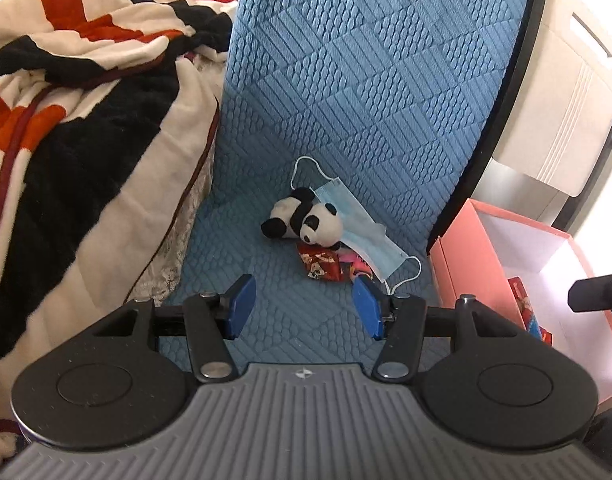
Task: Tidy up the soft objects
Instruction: 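Withdraw both tools from the box back toward the cushion pile, then lower the left tool onto the panda plush while the right tool approaches the pink toy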
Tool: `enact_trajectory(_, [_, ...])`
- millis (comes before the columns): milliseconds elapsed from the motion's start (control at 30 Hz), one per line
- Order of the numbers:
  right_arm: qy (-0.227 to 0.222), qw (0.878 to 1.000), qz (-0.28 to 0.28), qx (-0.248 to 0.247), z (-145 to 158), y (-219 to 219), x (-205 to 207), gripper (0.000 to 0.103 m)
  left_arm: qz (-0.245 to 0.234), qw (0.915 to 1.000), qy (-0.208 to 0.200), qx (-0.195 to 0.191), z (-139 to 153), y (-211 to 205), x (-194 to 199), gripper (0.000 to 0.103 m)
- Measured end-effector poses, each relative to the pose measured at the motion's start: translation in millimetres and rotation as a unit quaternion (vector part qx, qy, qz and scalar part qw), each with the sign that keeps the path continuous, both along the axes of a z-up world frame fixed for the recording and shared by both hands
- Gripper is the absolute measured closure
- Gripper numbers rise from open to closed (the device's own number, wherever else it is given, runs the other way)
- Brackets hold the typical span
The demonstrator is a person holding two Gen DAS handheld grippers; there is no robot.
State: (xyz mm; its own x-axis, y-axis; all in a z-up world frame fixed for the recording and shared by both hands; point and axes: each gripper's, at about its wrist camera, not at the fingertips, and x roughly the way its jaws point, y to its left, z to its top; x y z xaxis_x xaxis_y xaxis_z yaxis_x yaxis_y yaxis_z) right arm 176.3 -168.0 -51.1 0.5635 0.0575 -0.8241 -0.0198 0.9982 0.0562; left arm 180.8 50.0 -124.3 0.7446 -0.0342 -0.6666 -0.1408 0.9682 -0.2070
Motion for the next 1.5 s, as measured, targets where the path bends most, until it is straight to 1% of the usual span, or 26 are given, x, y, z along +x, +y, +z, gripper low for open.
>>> enact_trajectory(67, [0.005,1.000,-0.005,-0.002,-2,0,5,0.021,-0.002,1.0000,0.001,-0.003,-2,-1,2,0.042])
enact_trajectory(233, [0.009,1.000,-0.015,0.019,-2,-1,18,0.021,-0.006,1.0000,0.004,-0.007,-7,-1,9,0.042])
enact_trajectory(333, [0.003,1.000,-0.020,0.008,-3,1,23,0.021,-0.006,0.9999,0.006,-0.009,-11,2,13,0.042])
enact_trajectory(533, [0.011,1.000,0.010,-0.004,-16,7,28,0.021,-0.006,0.9998,0.006,-0.016,-17,8,26,0.042])
enact_trajectory(600, [-0.008,0.999,0.032,-0.004,-17,10,26,0.021,-0.009,0.9999,0.009,-0.010,-19,8,31,0.042])
enact_trajectory(700, [-0.008,0.999,0.035,-0.024,-24,14,32,0.021,-0.016,0.9998,0.008,-0.010,-23,9,42,0.042])
enact_trajectory(800, [-0.007,0.999,0.042,-0.030,-34,15,39,0.021,-0.020,0.9996,0.012,-0.015,-30,9,55,0.042])
enact_trajectory(867, [0.003,0.998,0.067,-0.021,-45,16,44,0.021,-0.025,0.9995,0.013,-0.016,-33,8,63,0.042])
enact_trajectory(933, [0.006,0.998,0.066,-0.022,-54,17,49,0.021,-0.030,0.9992,0.012,-0.024,-35,9,71,0.042])
enact_trajectory(1000, [0.006,0.997,0.077,-0.026,-63,19,53,0.021,-0.033,0.9990,0.010,-0.029,-37,10,79,0.042])
enact_trajectory(1100, [0.015,0.996,0.084,-0.008,-77,20,61,0.021,-0.039,0.9985,0.012,-0.038,-46,12,93,0.042])
enact_trajectory(1167, [0.026,0.996,0.085,0.004,-87,23,68,0.021,-0.035,0.9978,0.023,-0.052,-53,15,100,0.042])
enact_trajectory(1233, [0.031,0.996,0.088,0.004,-96,28,74,0.021,-0.033,0.9966,0.024,-0.071,-57,20,108,0.042])
enact_trajectory(1400, [0.031,0.995,0.099,-0.002,-111,39,87,0.021,-0.024,0.9952,0.033,-0.089,-66,28,128,0.042])
enact_trajectory(1500, [0.030,0.994,0.104,0.011,-119,41,95,0.021,-0.023,0.9950,0.034,-0.090,-72,30,140,0.042])
